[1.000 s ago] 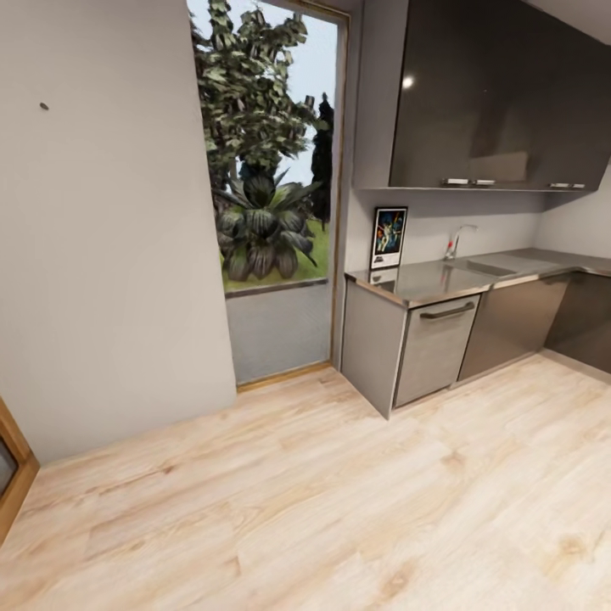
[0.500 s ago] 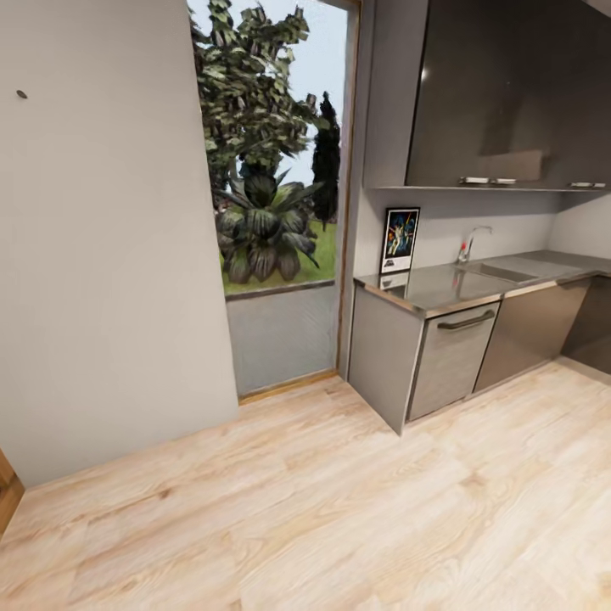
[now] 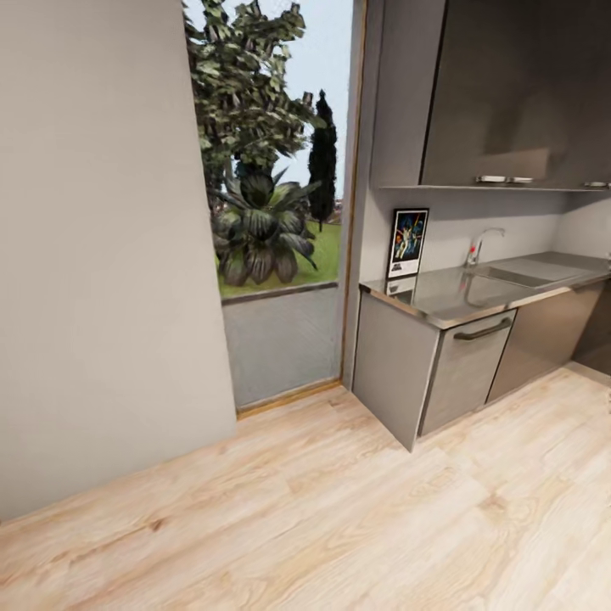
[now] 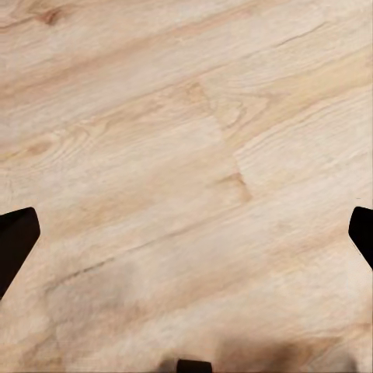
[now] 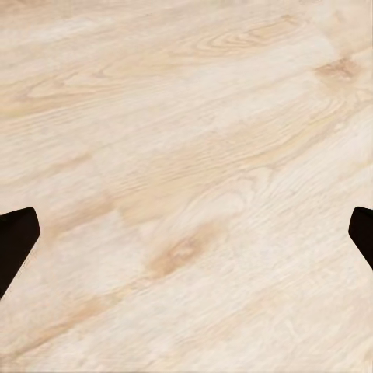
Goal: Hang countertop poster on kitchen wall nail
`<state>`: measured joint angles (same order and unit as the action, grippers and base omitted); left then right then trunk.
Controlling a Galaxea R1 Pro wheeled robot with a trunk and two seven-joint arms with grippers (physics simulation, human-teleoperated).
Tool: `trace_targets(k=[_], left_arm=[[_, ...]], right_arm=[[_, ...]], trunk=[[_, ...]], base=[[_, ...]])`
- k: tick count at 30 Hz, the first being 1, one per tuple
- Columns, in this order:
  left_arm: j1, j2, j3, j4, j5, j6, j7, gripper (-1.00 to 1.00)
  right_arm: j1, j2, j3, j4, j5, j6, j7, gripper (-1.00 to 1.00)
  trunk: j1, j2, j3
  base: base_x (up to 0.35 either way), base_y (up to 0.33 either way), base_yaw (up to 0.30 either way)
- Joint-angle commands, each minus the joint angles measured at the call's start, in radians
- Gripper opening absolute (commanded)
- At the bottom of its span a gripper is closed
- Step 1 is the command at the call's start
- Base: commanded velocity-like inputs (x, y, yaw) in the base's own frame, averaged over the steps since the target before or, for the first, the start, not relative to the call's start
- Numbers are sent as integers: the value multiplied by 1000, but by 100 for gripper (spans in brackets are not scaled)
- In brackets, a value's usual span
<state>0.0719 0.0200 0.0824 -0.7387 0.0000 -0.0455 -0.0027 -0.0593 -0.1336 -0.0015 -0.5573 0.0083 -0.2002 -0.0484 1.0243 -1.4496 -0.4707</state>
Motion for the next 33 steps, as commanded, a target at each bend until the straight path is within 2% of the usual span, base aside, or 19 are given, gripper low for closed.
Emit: trace_targets(k=[1,22,33], left_arm=[[0,0,1,-1,0,-2,0,100],[0,0,1,-1,0,-2,0,100],[0,0,2,-2,0,-2,0,100]], right_arm=[[-1,0,0,1,1,-3,-2,100],[-1,0,0,1,1,-3,-2,100],[-1,0,0,1,1,-3,-2,100]], trunk=[[1,0,-1],[1,0,3],[1,0,4]], base=[[343,146,-188],[338,161,-270],[320,191,-96]])
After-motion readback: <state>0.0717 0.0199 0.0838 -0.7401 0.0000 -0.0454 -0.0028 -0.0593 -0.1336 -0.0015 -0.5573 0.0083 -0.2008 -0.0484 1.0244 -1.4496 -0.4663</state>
